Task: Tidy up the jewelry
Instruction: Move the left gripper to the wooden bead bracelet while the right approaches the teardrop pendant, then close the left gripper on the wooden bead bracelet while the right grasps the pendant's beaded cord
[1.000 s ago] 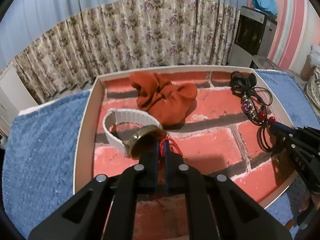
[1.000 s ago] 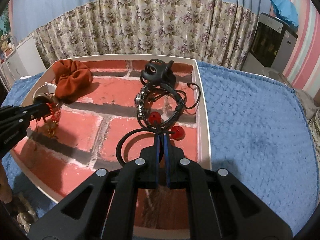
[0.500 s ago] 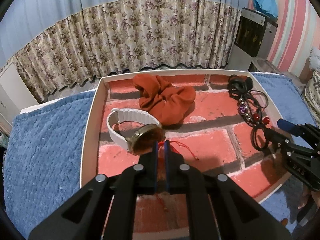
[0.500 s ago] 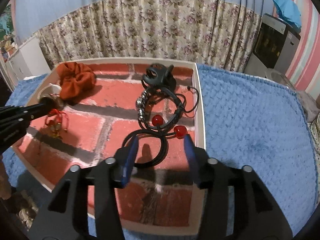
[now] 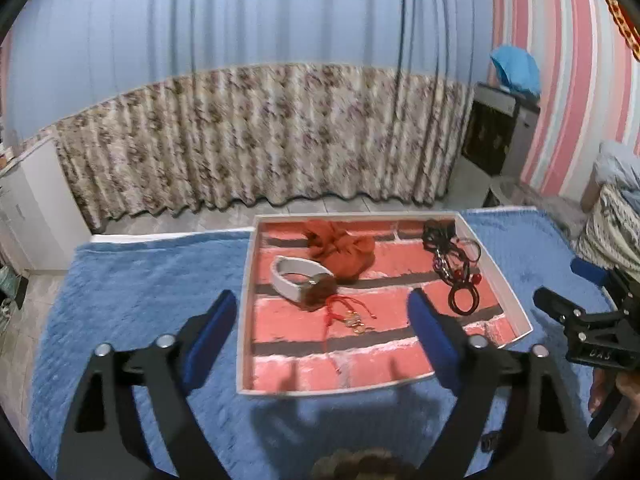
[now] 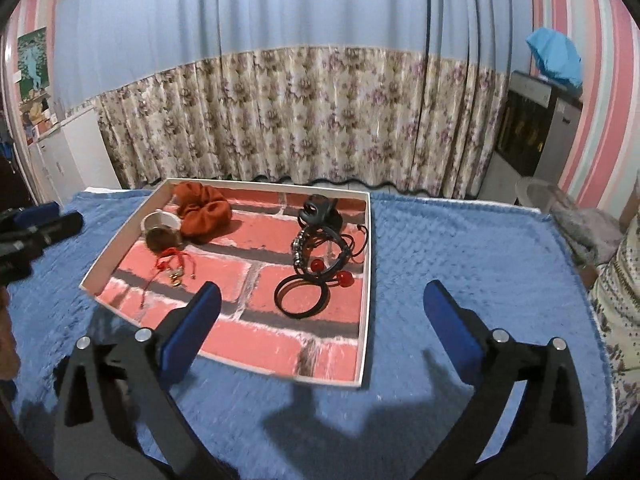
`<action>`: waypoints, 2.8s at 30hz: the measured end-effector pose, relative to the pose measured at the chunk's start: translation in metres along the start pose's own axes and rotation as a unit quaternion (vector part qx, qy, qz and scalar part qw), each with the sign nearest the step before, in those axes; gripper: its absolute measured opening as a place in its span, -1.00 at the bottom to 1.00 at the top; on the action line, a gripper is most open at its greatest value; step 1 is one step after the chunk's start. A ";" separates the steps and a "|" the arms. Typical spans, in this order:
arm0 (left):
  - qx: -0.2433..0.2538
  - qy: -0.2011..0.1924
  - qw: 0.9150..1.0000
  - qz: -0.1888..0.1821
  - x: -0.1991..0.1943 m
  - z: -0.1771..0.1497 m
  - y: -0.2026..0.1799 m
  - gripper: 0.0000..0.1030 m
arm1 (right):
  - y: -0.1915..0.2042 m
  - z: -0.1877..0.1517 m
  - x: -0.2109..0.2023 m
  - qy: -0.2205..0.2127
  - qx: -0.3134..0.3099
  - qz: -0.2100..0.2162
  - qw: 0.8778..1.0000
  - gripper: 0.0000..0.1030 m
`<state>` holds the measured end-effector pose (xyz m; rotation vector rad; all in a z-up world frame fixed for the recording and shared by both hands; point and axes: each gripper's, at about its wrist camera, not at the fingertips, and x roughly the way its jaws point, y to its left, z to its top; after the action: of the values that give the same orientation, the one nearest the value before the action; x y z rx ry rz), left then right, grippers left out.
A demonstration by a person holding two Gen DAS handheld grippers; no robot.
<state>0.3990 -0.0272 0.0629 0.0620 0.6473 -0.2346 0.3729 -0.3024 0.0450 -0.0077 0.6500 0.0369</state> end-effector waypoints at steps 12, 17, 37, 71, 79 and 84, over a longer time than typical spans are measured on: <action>-0.001 -0.039 0.998 0.048 -0.084 -0.062 0.020 0.81 | 0.001 -0.050 -0.051 0.001 0.014 -0.034 0.999 0.91; -0.013 -0.025 0.999 0.038 -0.094 -0.089 0.023 0.81 | 0.002 -0.074 -0.058 0.008 0.009 -0.060 0.998 0.92; -0.030 0.020 0.999 0.023 -0.068 -0.116 0.015 0.80 | 0.015 -0.118 -0.048 0.023 0.007 -0.031 0.999 0.91; -0.012 0.062 0.998 0.008 -0.037 -0.150 0.018 0.38 | 0.061 -0.136 -0.018 0.067 -0.070 -0.027 0.995 0.66; -0.016 0.073 0.997 0.003 -0.032 -0.153 0.020 0.25 | 0.059 -0.135 -0.015 0.073 -0.064 -0.023 0.995 0.62; -0.017 0.073 0.997 0.003 -0.032 -0.154 0.021 0.22 | 0.058 -0.135 -0.014 0.073 -0.062 -0.020 0.995 0.61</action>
<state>0.2885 0.0192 -0.0409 0.0483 0.7964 -0.2134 0.2777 -0.2472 -0.0540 -0.1440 0.7932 0.0384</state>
